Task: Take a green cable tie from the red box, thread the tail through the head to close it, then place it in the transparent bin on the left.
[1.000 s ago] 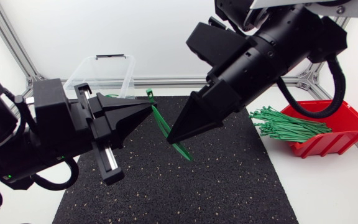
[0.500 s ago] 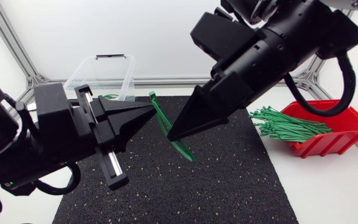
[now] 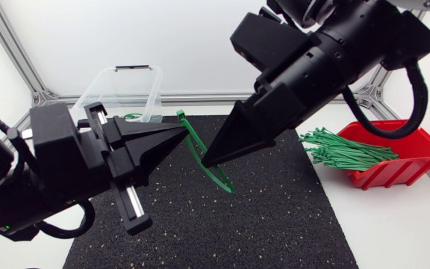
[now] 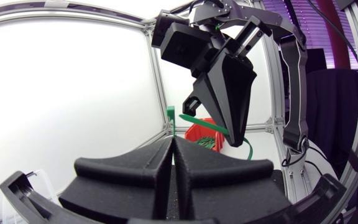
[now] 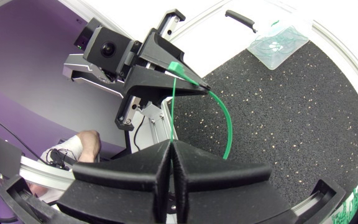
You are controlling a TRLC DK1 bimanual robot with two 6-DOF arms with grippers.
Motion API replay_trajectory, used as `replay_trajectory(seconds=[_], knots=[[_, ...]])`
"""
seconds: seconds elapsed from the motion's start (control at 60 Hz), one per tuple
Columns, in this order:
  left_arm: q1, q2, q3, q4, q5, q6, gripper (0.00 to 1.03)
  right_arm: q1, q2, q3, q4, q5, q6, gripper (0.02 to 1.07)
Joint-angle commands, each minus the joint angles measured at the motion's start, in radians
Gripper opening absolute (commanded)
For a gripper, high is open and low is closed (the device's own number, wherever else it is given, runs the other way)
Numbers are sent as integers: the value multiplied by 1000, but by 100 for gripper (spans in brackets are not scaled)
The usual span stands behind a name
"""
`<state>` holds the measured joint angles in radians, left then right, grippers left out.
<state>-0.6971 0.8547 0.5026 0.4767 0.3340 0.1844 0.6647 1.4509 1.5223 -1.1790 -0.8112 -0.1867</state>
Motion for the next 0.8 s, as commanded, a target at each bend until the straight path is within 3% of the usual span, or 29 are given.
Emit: replay_trajectory(seconds=[0.0,0.783], knots=[[-10,-11,-19,13,-4,23,4,-4,-14,6,-8,-8,-14,7],[-41,-3,-33,23,-32,59,4,3,-12,-4,-2,-14,-22,7]])
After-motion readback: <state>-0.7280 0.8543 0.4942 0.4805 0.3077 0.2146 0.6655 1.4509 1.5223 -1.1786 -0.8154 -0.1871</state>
